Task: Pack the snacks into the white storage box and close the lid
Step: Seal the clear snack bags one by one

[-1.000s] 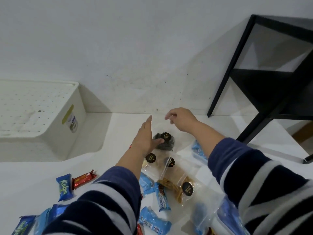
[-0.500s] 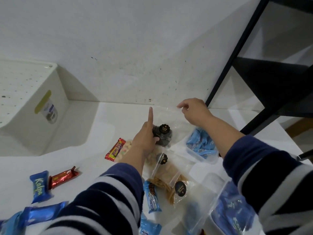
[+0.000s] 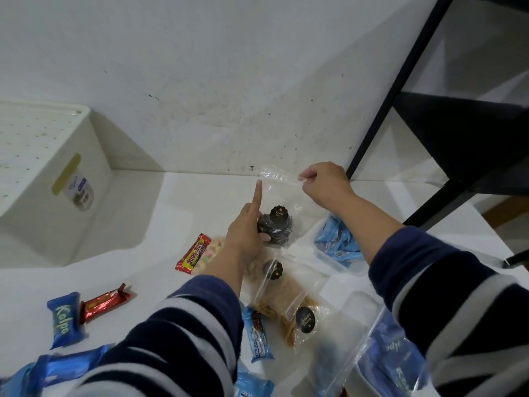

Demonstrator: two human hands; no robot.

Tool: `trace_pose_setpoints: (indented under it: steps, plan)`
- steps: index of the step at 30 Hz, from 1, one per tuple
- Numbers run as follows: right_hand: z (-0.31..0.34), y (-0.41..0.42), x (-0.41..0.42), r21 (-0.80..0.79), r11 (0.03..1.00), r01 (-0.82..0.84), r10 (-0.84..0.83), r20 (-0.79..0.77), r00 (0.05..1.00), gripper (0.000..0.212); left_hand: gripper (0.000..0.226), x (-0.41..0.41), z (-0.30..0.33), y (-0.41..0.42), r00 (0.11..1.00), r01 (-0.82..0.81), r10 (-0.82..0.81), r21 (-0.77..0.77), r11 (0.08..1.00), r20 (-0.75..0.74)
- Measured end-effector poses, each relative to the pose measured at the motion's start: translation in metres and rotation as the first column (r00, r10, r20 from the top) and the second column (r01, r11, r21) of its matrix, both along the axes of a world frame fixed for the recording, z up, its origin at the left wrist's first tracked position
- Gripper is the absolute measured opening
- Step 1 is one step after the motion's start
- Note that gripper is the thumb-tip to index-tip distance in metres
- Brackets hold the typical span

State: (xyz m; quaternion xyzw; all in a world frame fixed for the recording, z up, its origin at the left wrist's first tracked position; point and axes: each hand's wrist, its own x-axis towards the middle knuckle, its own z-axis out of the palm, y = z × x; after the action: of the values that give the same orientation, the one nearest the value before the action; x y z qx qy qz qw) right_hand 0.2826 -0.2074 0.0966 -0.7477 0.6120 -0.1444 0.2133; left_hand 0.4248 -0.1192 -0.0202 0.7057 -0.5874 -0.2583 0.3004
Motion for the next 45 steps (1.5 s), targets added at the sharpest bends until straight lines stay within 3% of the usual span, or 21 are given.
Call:
trace_pose_setpoints:
  steps: [4,15,19,24,37,45]
  plan:
    - [0.015,0.007,0.006,-0.041,0.998,-0.057,0.059,0.065,0.996,0.017,0.126,0.012,0.021,0.007,0.998,0.000,0.003,-0.044,0.999,0.059]
    - [0.068,0.062,0.058,-0.081,0.964,-0.252,0.262,0.150,0.953,0.009,0.123,0.052,0.087,0.093,0.985,-0.096,0.105,-0.070,0.993,0.138]
    - [0.067,0.095,0.083,-0.048,0.932,-0.358,0.362,0.111,0.926,0.012,0.123,0.060,0.093,0.141,0.968,-0.191,0.195,-0.043,0.981,0.160]
    - [0.060,0.145,0.109,-0.022,0.867,-0.498,0.493,0.175,0.852,0.016,0.122,0.060,0.091,0.202,0.941,-0.283,0.273,0.022,0.959,0.198]
    - [0.039,0.215,0.158,0.048,0.808,-0.588,0.573,0.169,0.802,0.018,0.120,0.068,0.074,0.279,0.912,-0.396,0.383,0.068,0.916,0.150]
    - [0.023,0.217,0.207,0.078,0.849,-0.523,0.509,0.144,0.848,0.016,0.123,0.118,0.057,0.275,0.953,-0.293,0.285,0.068,0.954,0.107]
